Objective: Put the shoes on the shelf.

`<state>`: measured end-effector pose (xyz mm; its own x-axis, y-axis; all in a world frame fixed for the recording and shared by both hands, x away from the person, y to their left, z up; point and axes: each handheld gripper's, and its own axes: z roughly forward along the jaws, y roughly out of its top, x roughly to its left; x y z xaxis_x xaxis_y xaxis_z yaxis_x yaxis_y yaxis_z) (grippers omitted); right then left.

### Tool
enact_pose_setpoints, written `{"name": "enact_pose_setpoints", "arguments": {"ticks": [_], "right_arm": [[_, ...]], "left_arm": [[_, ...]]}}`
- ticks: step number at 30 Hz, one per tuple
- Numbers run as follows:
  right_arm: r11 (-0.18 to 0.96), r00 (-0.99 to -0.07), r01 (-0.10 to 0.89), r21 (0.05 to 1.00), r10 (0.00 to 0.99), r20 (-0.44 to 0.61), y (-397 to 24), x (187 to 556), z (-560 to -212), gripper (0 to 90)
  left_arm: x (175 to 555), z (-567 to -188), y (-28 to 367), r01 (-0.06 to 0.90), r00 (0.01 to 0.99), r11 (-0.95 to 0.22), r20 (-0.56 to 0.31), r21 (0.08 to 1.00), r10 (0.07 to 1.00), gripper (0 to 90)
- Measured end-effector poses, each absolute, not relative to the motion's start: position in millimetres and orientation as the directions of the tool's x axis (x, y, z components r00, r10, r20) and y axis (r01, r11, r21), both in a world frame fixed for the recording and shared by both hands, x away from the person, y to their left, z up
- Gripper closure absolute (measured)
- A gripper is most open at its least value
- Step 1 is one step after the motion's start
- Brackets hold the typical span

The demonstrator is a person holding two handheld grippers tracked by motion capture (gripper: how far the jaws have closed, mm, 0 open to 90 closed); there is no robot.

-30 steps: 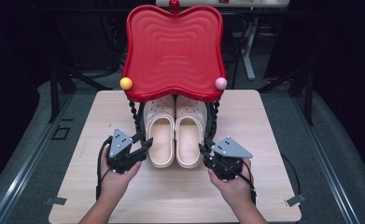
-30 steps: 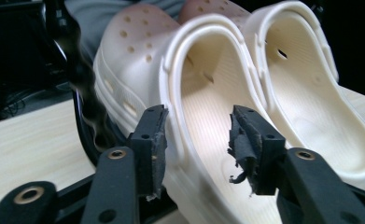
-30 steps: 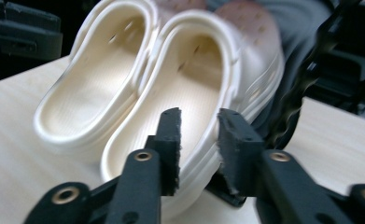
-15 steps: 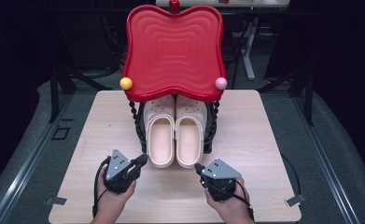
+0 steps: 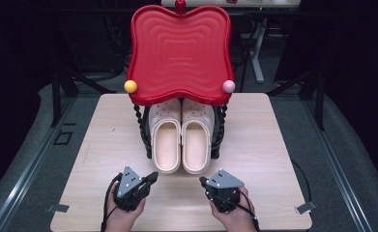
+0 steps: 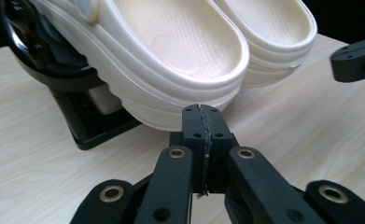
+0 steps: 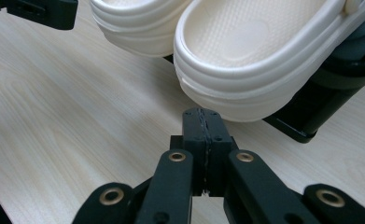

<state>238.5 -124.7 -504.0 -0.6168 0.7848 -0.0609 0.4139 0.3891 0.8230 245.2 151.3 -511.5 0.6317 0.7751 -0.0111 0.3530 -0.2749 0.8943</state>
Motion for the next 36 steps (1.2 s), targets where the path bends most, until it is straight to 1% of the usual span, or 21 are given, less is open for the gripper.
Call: {"name": "enact_pose_setpoints", "arguments": {"ticks": [5, 6, 10, 14, 19, 23, 26, 27, 30, 36], "right_arm": [[0.38, -0.612, 0.431, 0.818, 0.79, -0.045, -123, 241, -508, 90.0], [0.38, -0.608, 0.437, 0.815, 0.792, -0.043, -123, 242, -508, 90.0], [0.379, -0.605, 0.439, 0.815, 0.795, -0.044, -121, 246, -509, 90.0], [0.378, -0.6, 0.438, 0.815, 0.798, -0.048, -120, 249, -508, 90.0], [0.354, -0.583, 0.444, 0.823, 0.812, -0.035, -121, 252, -508, 90.0], [0.352, -0.581, 0.438, 0.827, 0.813, -0.039, -121, 252, -506, 90.0], [0.353, -0.579, 0.433, 0.83, 0.814, -0.044, -122, 251, -505, 90.0], [0.35, -0.571, 0.418, 0.838, 0.819, -0.057, -122, 250, -503, 90.0], [0.356, -0.566, 0.427, 0.831, 0.822, -0.061, -123, 251, -500, 90.0], [0.343, -0.554, 0.429, 0.836, 0.831, -0.057, -126, 257, -496, 90.0]], "left_arm": [[247, -517, 145, 0.363, 0.646, -0.302, -0.004, 0.881, 0.763, 90.0], [250, -518, 143, 0.379, 0.642, -0.294, -0.02, 0.877, 0.766, 90.0], [254, -520, 141, 0.391, 0.635, -0.296, -0.024, 0.872, 0.772, 89.9], [256, -520, 141, 0.394, 0.64, -0.299, -0.026, 0.869, 0.768, 90.0], [254, -518, 139, 0.393, 0.623, -0.291, -0.019, 0.872, 0.782, 89.9], [254, -513, 143, 0.384, 0.614, -0.29, -0.008, 0.877, 0.789, 90.0], [256, -512, 149, 0.4, 0.593, -0.271, -0.022, 0.875, 0.805, 90.0], [258, -511, 152, 0.402, 0.586, -0.274, -0.015, 0.874, 0.81, 90.0], [260, -510, 154, 0.403, 0.578, -0.262, -0.022, 0.877, 0.815, 90.0], [269, -505, 153, 0.4, 0.576, -0.276, -0.006, 0.874, 0.817, 90.0]]}}
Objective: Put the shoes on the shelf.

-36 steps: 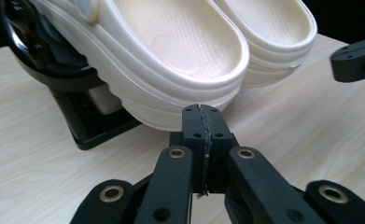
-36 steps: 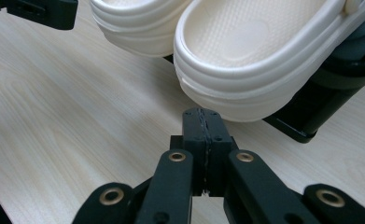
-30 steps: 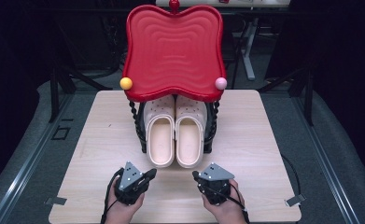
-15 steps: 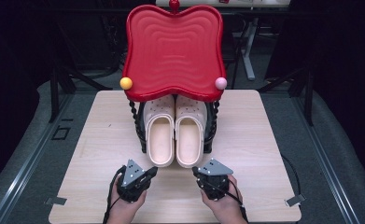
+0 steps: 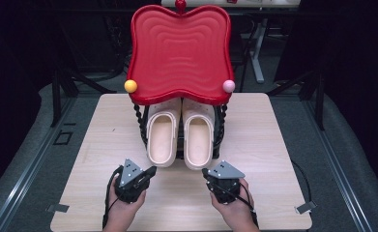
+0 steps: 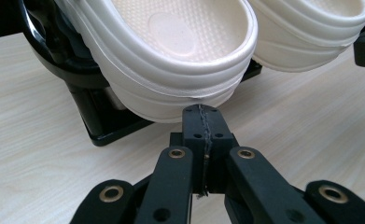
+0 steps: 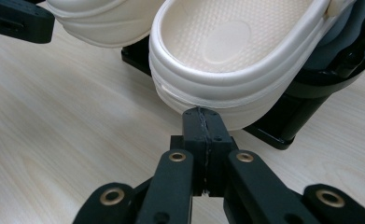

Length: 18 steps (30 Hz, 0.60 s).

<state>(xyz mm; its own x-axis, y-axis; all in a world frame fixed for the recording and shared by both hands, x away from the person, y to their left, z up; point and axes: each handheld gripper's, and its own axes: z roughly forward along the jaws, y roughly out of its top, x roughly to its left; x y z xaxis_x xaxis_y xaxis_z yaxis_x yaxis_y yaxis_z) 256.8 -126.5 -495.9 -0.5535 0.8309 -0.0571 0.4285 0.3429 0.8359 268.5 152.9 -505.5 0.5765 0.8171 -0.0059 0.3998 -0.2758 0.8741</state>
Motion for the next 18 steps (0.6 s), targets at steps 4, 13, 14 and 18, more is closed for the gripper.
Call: {"name": "enact_pose_setpoints", "arguments": {"ticks": [4, 13, 14, 18], "right_arm": [[0.331, -0.541, 0.43, 0.84, 0.839, -0.053, -127, 263, -492, 90.0], [0.331, -0.52, 0.433, 0.838, 0.852, -0.068, -126, 283, -485, 90.0], [0.332, -0.517, 0.425, 0.842, 0.853, -0.075, -126, 286, -484, 90.0], [0.338, -0.512, 0.418, 0.843, 0.854, -0.089, -125, 294, -479, 90.0]], "left_arm": [[277, -502, 152, 0.393, 0.577, -0.287, 0.008, 0.874, 0.817, 89.9], [299, -493, 148, 0.397, 0.566, -0.281, 0.007, 0.874, 0.824, 89.9], [302, -492, 146, 0.398, 0.565, -0.28, 0.007, 0.874, 0.825, 89.9], [310, -488, 144, 0.394, 0.56, -0.278, 0.011, 0.876, 0.829, 89.9]]}}
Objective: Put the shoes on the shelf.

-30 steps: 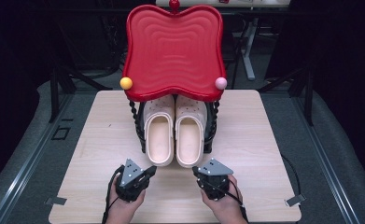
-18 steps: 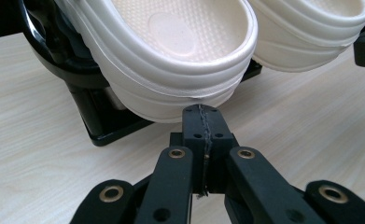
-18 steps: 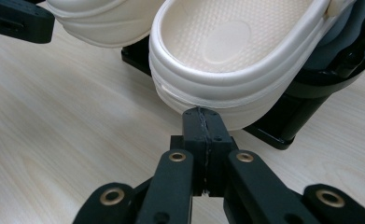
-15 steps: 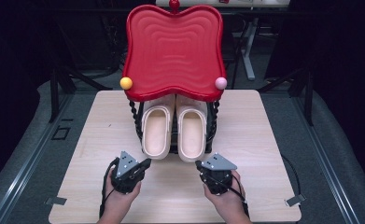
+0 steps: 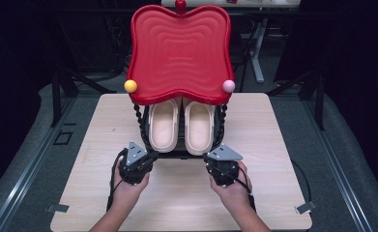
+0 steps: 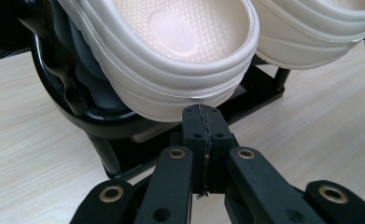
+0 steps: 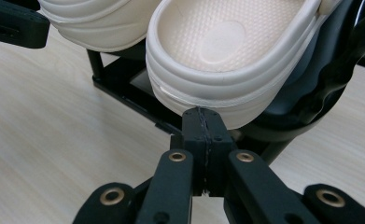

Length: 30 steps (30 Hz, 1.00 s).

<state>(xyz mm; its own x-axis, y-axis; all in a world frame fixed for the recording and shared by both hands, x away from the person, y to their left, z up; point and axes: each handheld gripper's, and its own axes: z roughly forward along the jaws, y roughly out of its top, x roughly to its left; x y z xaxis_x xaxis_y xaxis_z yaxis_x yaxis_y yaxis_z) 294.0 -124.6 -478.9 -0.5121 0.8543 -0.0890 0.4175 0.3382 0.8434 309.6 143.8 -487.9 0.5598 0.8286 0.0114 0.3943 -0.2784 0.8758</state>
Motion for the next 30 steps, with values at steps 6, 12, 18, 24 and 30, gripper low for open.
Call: {"name": "enact_pose_setpoints", "arguments": {"ticks": [6, 12, 18, 24, 30], "right_arm": [[0.323, -0.499, 0.422, 0.847, 0.863, -0.08, -125, 307, -474, 90.0], [0.31, -0.489, 0.429, 0.848, 0.87, -0.07, -123, 318, -473, 90.0], [0.303, -0.484, 0.438, 0.846, 0.873, -0.063, -117, 327, -474, 90.0], [0.307, -0.476, 0.444, 0.842, 0.877, -0.069, -111, 334, -479, 89.1], [0.3, -0.468, 0.447, 0.843, 0.881, -0.066, -107, 339, -480, 88.1]], "left_arm": [[323, -484, 141, 0.404, 0.555, -0.27, 0.0, 0.874, 0.832, 90.0], [333, -481, 137, 0.41, 0.547, -0.273, 0.005, 0.87, 0.837, 90.0], [340, -484, 131, 0.421, 0.543, -0.289, 0.016, 0.86, 0.84, 89.9], [345, -488, 127, 0.436, 0.54, -0.293, 0.013, 0.851, 0.842, 89.9], [348, -490, 123, 0.443, 0.539, -0.288, 0.004, 0.849, 0.842, 89.9]]}}
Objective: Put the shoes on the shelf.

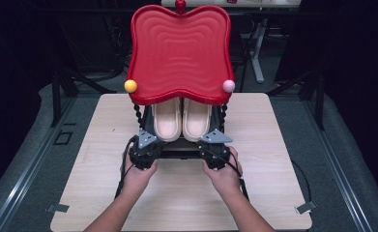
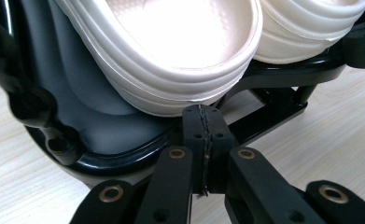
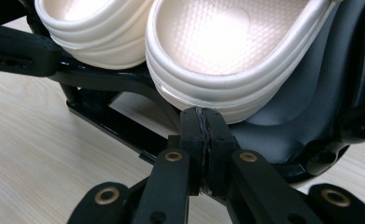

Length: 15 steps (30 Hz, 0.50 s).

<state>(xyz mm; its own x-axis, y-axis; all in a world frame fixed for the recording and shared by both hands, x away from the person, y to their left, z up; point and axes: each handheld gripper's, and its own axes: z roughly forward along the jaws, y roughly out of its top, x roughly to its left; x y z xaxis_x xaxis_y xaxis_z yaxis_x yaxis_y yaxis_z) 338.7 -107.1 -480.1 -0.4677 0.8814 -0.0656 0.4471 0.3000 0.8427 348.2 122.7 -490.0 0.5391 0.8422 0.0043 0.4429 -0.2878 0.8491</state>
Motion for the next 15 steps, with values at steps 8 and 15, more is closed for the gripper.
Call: {"name": "enact_pose_setpoints", "arguments": {"ticks": [8, 15], "right_arm": [[0.295, -0.459, 0.458, 0.838, 0.886, -0.061, -104.2, 344.2, -484.6, 86.3], [0.257, -0.464, 0.448, 0.856, 0.886, -0.023, -112.2, 335.3, -480.3, 81.2]], "left_arm": [[353.4, -492.3, 123.7, 0.455, 0.53, -0.274, -0.011, 0.847, 0.848, 89.4], [345.8, -486.9, 129.0, 0.432, 0.539, -0.249, -0.027, 0.867, 0.842, 80.9]]}}
